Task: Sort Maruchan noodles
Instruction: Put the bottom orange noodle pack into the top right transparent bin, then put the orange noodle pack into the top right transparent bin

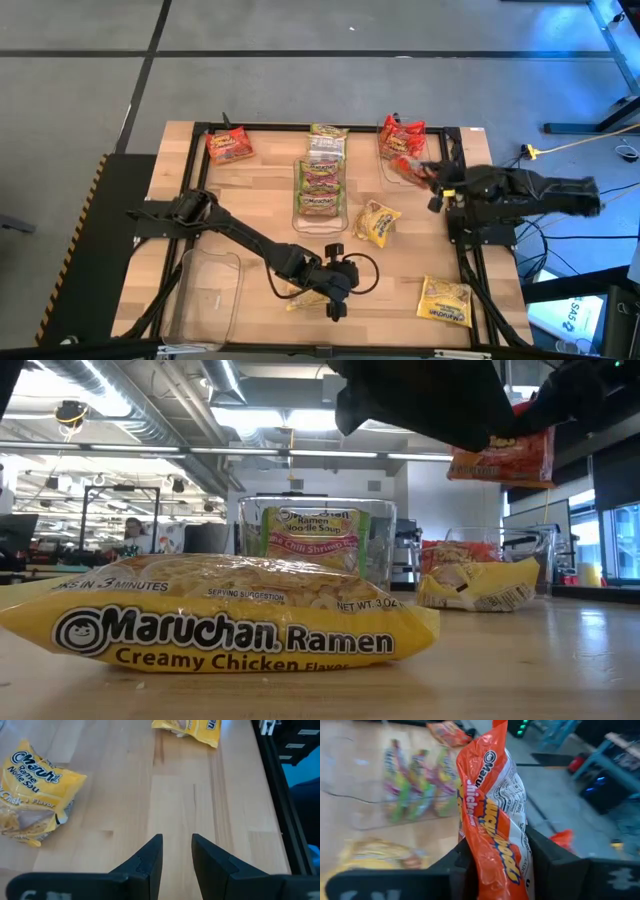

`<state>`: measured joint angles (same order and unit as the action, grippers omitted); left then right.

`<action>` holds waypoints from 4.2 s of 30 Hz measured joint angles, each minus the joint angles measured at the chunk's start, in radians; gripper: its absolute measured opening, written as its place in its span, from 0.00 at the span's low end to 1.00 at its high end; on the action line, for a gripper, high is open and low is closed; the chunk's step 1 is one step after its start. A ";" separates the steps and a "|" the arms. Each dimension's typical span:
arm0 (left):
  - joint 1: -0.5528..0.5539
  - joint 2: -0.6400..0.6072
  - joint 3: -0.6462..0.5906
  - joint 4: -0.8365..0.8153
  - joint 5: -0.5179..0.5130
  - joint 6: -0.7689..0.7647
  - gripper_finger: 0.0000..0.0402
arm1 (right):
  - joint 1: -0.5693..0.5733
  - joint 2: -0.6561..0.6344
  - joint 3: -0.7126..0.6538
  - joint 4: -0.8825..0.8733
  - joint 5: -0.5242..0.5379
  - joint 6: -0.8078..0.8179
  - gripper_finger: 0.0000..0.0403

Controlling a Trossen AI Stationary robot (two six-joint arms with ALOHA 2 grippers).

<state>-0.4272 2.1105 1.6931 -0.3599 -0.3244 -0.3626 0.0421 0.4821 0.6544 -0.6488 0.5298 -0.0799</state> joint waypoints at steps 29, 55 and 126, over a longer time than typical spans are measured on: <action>-0.005 0.000 -0.004 0.017 -0.003 0.034 0.24 | -0.975 0.598 0.000 0.188 -0.742 -0.347 0.24; -0.013 0.002 -0.004 0.010 0.024 0.059 0.24 | -0.984 0.778 0.000 0.336 -0.615 -0.397 0.45; 0.029 -0.214 -0.001 -0.450 -0.112 -0.151 0.24 | -0.150 0.278 -0.032 0.388 -0.674 0.185 0.49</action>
<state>-0.3982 1.8968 1.6920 -0.8102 -0.4364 -0.5139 -0.1076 0.7602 0.6225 -0.2607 -0.1439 0.1056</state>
